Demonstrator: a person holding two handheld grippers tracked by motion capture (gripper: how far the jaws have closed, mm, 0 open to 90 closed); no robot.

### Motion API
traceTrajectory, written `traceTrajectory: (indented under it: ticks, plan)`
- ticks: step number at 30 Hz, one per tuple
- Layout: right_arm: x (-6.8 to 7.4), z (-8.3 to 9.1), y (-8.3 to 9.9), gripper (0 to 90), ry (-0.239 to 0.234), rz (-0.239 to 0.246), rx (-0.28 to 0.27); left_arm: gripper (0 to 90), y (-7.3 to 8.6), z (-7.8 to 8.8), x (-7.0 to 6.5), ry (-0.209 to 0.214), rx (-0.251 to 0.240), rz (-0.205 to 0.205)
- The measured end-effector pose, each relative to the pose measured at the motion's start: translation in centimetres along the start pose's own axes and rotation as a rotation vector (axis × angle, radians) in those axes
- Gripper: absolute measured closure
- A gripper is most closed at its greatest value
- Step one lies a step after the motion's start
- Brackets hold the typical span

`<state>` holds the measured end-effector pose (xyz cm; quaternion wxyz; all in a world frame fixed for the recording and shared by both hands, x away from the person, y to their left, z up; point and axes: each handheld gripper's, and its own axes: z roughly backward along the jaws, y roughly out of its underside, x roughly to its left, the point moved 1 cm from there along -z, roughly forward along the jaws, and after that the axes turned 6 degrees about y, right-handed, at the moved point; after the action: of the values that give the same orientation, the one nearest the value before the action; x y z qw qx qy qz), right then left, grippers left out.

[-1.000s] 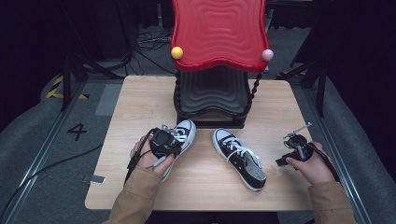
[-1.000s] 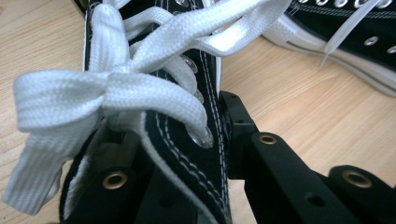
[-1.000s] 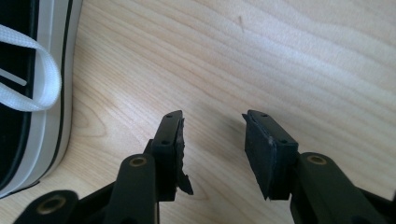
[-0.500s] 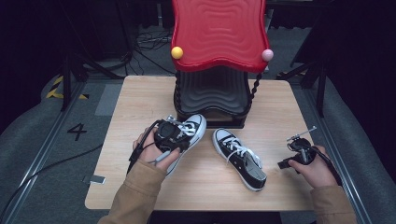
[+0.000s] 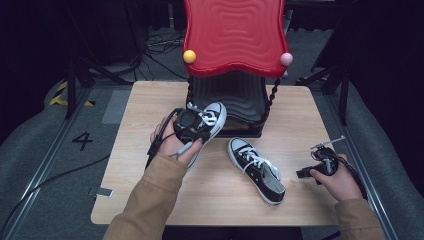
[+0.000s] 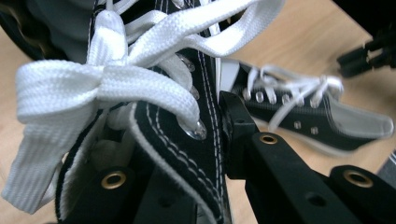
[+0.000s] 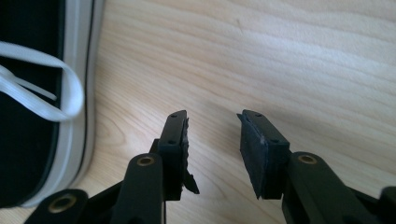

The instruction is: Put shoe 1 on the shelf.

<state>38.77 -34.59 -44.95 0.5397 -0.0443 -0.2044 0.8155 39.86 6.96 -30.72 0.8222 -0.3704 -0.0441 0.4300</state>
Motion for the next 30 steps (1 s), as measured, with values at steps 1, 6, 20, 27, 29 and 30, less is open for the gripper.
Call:
traceTrajectory:
  ticks: [1, 6, 20, 27, 29, 30]
  plan:
    - [0.1, -0.1, 0.0, 63.6, -0.02, -0.003, -0.03, 84.7, -0.6, -0.2, 0.1, -0.011, -0.016, -0.003]
    - [0.1, -0.3, 0.1, 63.4, -0.038, -0.014, -0.033, 84.7, -2.5, -0.9, 0.3, -0.049, -0.027, -0.011]
    - [0.4, -0.3, 0.5, 62.2, -0.034, -0.017, -0.049, 84.2, -5.2, -3.1, 0.8, -0.092, -0.084, 0.036]
    - [0.2, 0.0, 1.3, 61.7, -0.03, -0.029, -0.057, 84.3, -6.2, -4.6, 0.8, -0.158, -0.102, 0.039]
    - [0.1, 0.2, 1.6, 61.7, -0.03, -0.033, -0.06, 84.3, -6.4, -4.8, 0.8, -0.175, -0.117, 0.039]
    - [0.1, 0.2, 1.6, 61.7, -0.031, -0.035, -0.059, 84.4, -6.4, -4.9, 0.8, -0.18, -0.129, 0.04]
